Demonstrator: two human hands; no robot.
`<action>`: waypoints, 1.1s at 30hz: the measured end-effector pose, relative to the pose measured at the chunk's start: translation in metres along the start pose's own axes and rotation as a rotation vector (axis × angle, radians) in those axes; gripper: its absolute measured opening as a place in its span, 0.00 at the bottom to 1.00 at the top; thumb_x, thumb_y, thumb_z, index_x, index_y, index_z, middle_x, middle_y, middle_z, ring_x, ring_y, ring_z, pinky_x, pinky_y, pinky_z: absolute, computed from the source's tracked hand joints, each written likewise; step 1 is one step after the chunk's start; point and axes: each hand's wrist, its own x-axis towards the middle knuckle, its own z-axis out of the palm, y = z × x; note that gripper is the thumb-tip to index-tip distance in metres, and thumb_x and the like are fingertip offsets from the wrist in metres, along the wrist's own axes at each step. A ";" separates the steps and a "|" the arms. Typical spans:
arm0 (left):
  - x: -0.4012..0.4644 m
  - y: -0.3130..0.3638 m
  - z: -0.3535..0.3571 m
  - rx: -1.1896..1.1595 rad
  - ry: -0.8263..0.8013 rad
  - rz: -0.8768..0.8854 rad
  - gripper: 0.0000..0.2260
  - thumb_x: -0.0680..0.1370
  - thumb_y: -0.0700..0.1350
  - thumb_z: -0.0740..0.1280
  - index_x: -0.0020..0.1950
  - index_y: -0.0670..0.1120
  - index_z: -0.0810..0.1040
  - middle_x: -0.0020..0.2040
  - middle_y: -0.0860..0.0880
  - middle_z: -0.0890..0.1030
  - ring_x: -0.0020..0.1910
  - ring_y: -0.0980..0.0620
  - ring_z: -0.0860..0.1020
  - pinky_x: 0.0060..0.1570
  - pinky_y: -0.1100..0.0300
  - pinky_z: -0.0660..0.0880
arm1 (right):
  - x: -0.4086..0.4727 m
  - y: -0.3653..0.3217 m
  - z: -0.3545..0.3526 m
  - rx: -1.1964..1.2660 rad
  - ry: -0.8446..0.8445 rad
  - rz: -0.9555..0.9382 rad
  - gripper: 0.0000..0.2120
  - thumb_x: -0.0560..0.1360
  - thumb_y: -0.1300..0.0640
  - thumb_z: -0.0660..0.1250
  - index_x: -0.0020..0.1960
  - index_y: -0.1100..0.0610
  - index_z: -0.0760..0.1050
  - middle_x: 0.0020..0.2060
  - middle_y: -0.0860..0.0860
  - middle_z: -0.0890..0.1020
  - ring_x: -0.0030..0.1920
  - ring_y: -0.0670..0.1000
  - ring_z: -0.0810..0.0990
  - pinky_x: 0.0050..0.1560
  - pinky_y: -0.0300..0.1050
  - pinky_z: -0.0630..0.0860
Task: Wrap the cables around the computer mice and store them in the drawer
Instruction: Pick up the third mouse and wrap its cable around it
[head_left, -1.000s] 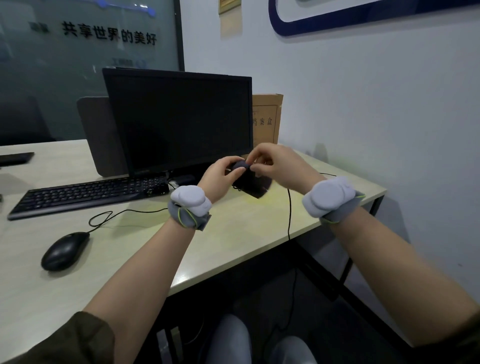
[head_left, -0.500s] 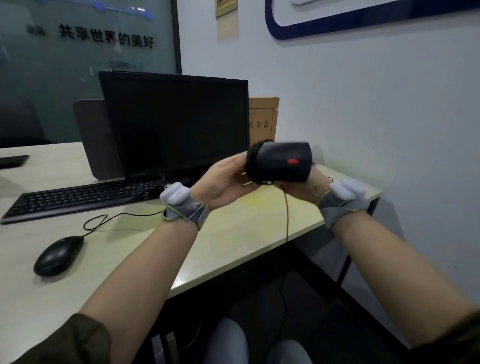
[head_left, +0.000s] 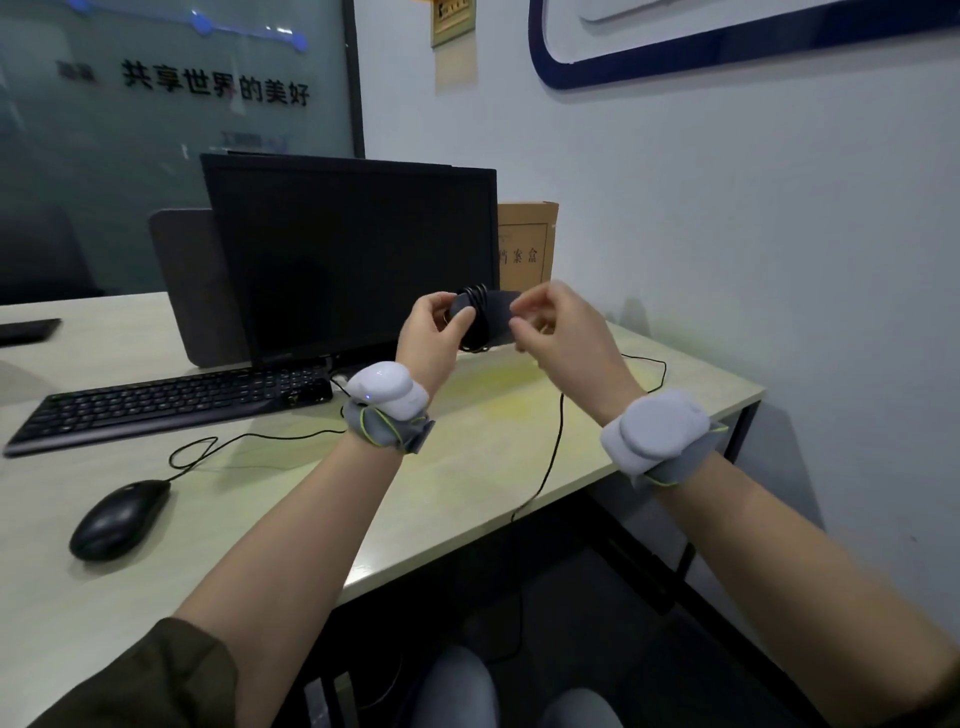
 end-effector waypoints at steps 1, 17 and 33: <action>-0.001 0.001 -0.002 0.073 -0.020 0.039 0.15 0.77 0.43 0.64 0.62 0.39 0.71 0.58 0.41 0.78 0.57 0.46 0.76 0.59 0.52 0.74 | 0.003 -0.003 -0.003 0.074 0.005 -0.015 0.04 0.75 0.59 0.63 0.48 0.53 0.72 0.36 0.48 0.79 0.37 0.44 0.79 0.39 0.35 0.75; -0.023 0.005 -0.009 -0.771 -0.698 -0.237 0.13 0.76 0.45 0.58 0.56 0.43 0.76 0.49 0.47 0.81 0.46 0.52 0.79 0.46 0.60 0.79 | 0.018 0.035 -0.036 0.660 -0.260 0.200 0.10 0.77 0.67 0.59 0.42 0.56 0.75 0.32 0.45 0.82 0.33 0.43 0.80 0.34 0.35 0.75; 0.011 -0.010 -0.017 0.046 -0.256 0.062 0.09 0.78 0.45 0.63 0.57 0.49 0.75 0.51 0.48 0.80 0.50 0.49 0.79 0.48 0.55 0.78 | 0.004 0.010 -0.020 -0.026 -0.166 -0.091 0.09 0.77 0.55 0.62 0.46 0.54 0.81 0.33 0.39 0.76 0.31 0.31 0.73 0.32 0.24 0.66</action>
